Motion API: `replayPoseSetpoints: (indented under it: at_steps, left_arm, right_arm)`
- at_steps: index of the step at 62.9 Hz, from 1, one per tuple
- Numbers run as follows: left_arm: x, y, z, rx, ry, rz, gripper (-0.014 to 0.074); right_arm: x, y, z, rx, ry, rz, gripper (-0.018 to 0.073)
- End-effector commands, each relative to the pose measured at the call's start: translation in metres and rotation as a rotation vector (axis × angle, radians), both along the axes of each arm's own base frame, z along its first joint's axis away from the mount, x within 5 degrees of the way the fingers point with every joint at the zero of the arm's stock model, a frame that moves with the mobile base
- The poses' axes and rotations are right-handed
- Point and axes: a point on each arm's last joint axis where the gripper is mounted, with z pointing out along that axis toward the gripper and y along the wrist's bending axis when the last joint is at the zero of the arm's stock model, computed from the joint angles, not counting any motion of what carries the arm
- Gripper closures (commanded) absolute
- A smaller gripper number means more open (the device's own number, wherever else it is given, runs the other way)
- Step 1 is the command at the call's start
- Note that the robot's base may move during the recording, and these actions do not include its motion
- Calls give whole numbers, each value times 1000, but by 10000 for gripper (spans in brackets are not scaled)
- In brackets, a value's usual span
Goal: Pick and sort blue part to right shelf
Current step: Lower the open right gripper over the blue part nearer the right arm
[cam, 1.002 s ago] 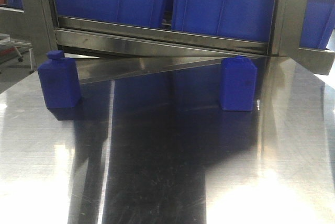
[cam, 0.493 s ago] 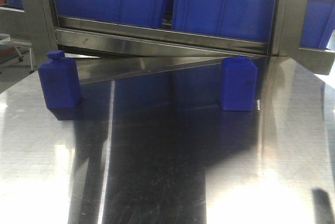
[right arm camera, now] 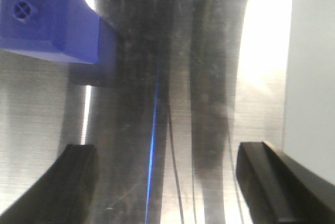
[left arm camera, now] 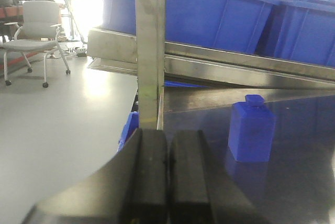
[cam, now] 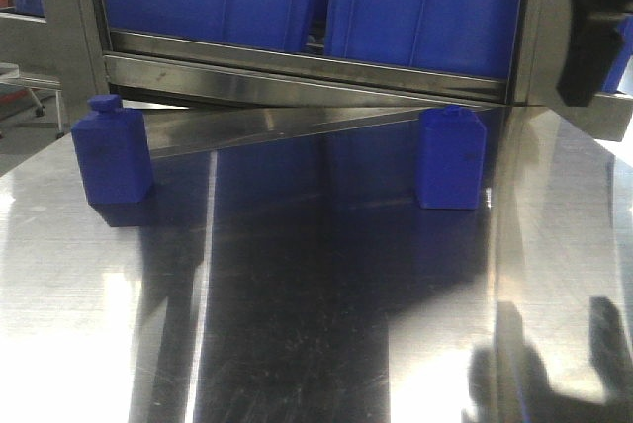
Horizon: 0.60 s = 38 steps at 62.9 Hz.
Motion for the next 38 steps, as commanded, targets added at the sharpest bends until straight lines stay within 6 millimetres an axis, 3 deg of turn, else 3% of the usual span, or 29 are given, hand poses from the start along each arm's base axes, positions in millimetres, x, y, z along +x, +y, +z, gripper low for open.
replayPoseSetpoints:
  at_steps: [1,16,38]
  left_arm:
    - [-1,1,1,-25,-80,3,473]
    - [-1,1,1,-25,-80,3,473]
    - [-1,1,1,-25,-80,3,473]
  right_arm:
    - [12,6,25,0,-21,-21,-53]
    - [55,30,31,-9,41,-46,-53]
    - [87,66,24,-6,68,4,-53]
